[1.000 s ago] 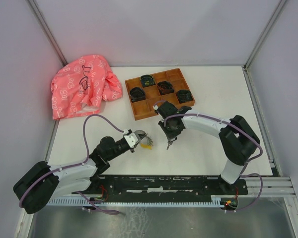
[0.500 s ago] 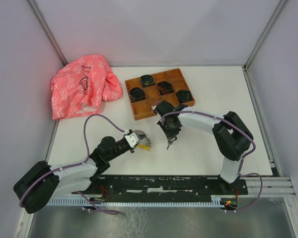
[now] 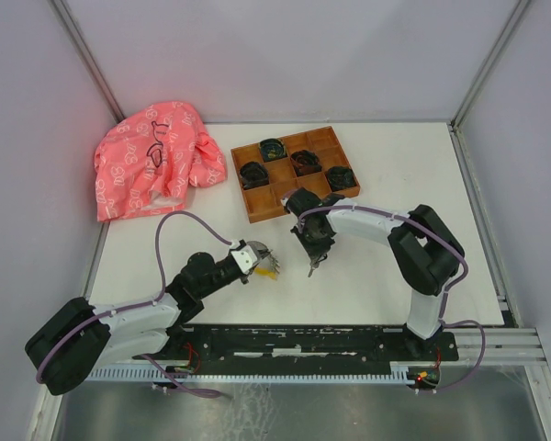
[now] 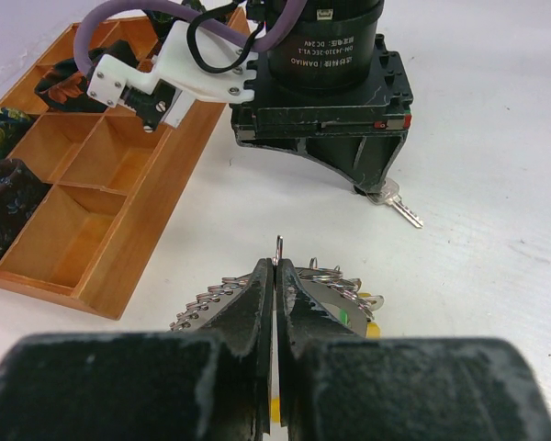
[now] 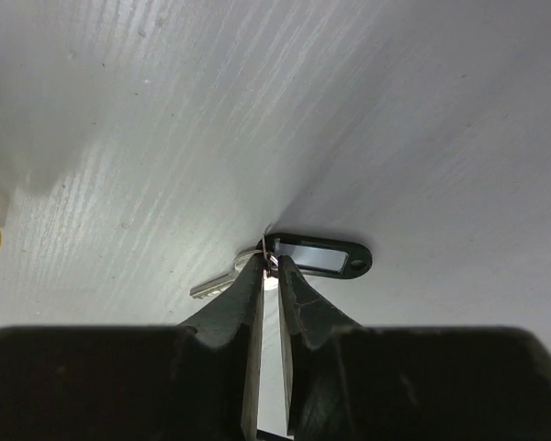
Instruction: Put the keys on the keyring
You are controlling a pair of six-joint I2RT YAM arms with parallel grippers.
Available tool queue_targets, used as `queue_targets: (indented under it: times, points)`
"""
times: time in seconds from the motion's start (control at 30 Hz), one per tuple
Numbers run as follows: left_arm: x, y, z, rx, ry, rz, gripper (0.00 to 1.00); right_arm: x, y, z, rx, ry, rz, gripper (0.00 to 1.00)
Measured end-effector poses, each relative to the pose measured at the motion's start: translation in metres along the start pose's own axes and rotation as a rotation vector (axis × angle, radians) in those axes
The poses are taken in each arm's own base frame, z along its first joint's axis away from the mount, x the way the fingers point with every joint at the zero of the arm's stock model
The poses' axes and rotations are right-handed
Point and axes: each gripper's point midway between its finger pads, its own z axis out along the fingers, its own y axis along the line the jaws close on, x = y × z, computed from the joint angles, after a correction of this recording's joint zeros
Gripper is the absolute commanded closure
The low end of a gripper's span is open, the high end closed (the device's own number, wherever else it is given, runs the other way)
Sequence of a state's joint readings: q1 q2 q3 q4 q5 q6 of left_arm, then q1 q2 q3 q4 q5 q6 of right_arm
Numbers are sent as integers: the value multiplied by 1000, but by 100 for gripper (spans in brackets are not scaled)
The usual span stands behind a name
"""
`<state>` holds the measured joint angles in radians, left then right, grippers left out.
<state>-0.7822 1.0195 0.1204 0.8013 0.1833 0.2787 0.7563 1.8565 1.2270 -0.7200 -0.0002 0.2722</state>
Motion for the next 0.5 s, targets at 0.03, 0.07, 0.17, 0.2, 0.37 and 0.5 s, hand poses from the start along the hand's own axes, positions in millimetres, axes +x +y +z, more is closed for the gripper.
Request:
queue_targets:
  times: [0.03,0.07,0.17,0.2,0.37,0.5]
  points:
    - [0,0,0,0,0,0,97,1,0,1,1,4,0,83]
    - [0,0,0,0,0,0,97,1,0,2,1,6,0,84]
    - [0,0,0,0,0,0,97,1,0,3,2,8,0,90]
    - [0,0,0,0,0,0,97,1,0,3,2,8,0,91]
    - [0,0,0,0,0,0,97,1,-1,2,2,6,-8,99]
    - [-1,-1,0,5,-6,1,97,-1,-2,-4,-2,-16,-35,99]
